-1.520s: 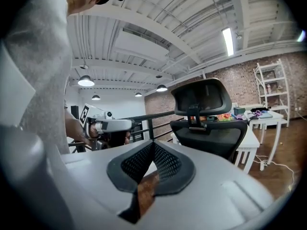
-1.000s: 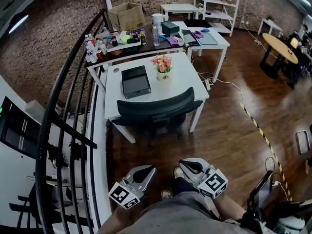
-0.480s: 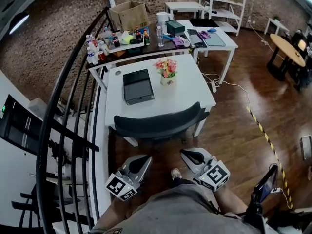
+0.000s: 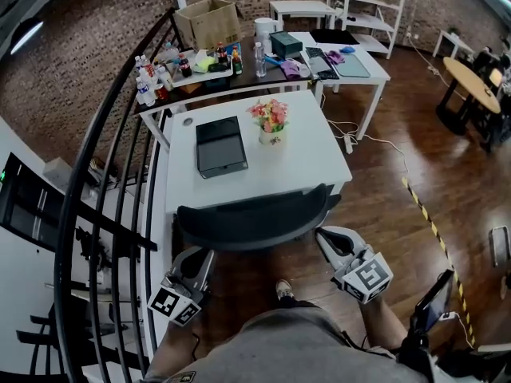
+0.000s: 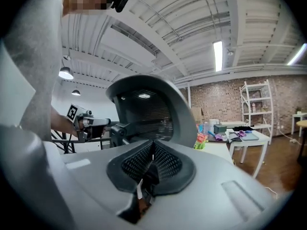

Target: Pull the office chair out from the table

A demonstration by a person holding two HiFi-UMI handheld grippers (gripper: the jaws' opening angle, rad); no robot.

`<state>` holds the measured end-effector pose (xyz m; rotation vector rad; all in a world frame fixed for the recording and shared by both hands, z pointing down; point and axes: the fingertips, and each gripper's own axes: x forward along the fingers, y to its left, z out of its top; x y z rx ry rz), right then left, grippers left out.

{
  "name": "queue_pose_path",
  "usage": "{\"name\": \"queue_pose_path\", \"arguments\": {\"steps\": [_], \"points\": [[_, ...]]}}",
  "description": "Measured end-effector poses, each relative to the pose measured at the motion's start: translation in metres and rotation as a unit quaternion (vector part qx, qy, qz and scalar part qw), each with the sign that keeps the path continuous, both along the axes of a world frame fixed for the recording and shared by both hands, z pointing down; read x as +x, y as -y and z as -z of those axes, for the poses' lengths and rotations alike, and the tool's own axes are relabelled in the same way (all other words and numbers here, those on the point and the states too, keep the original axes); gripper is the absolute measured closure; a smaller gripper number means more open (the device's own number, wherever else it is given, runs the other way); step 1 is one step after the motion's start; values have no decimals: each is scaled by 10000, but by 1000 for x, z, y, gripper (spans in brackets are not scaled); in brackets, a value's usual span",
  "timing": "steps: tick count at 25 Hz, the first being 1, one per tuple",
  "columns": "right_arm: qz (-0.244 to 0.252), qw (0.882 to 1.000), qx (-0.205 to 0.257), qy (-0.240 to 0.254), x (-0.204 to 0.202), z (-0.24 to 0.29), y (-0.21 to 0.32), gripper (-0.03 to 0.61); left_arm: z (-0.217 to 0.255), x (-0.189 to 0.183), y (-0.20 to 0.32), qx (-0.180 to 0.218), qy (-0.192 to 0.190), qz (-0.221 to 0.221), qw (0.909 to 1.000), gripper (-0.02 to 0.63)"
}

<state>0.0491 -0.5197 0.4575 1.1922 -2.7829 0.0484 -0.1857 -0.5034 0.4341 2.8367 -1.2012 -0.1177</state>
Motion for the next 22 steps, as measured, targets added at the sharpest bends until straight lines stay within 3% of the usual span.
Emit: {"name": "queue_pose_path", "arguments": {"steps": [4, 7, 11, 17, 22], "points": [[-180, 9998, 76, -8, 18, 7, 17, 553, 4, -20, 16, 83, 115, 291, 9995, 592], [-200, 9998, 78, 14, 26, 12, 27, 460, 6, -31, 25, 92, 262, 489, 9984, 527], [-137, 9998, 138, -10, 31, 18, 39, 389, 7, -42, 35, 133, 499, 596, 9969, 428], [229, 9994, 232, -108, 30, 27, 57, 286, 20, -51, 50, 377, 590, 464, 9965, 335], [845, 9951, 305, -404, 12, 28, 67, 243, 25, -40, 66, 480, 883, -31, 9949, 277]]}}
